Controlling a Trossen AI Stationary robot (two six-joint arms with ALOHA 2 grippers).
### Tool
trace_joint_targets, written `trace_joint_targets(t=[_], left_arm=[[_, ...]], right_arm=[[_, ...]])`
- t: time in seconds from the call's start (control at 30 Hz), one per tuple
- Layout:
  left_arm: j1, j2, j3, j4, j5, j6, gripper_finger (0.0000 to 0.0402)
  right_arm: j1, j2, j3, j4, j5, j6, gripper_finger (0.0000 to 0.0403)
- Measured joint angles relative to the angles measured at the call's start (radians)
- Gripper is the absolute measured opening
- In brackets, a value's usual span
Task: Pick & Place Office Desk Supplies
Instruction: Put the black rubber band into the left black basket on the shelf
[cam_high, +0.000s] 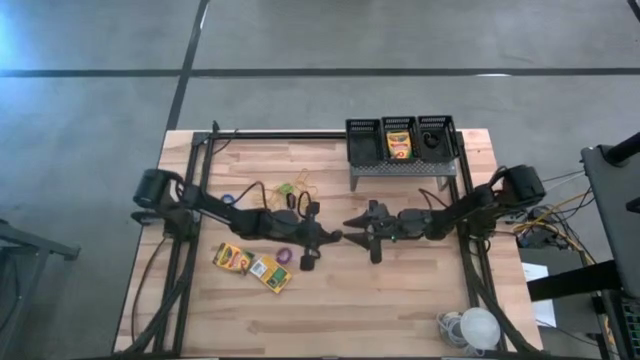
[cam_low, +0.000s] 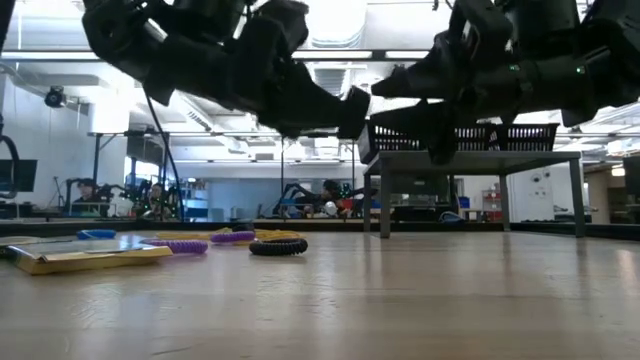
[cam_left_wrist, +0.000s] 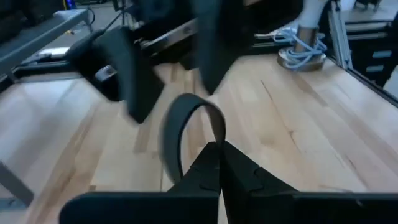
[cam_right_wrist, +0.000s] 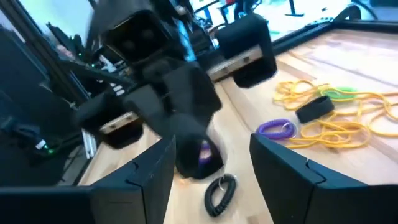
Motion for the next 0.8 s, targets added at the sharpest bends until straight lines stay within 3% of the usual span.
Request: trace_joint_targets(t=[0.13, 0.3, 0.63, 0.8], left_arm=[[-0.021, -0.001, 0.015, 0.005, -0.036, 0.041, 0.0002], [-0.026, -0.001, 0.020, 0.004, -0.053, 0.053, 0.0001], [-0.026, -0.001, 0.018, 0.001, -0.070, 0.053, 0.0006], [-0.026, -0.001, 0.018, 0.001, -0.070, 0.045, 0.0006]], right_arm=[[0.001, 0.019, 0.000, 0.016, -0.006, -0.013, 0.0203], [0.002, 0.046, 0.009, 0.074, -0.116, -0.045, 0.0203], [0.001, 0.051, 0.016, 0.098, -0.123, -0.090, 0.0203], [0.001, 0.058, 0.052, 0.097, -0.123, -0.121, 0.0177]])
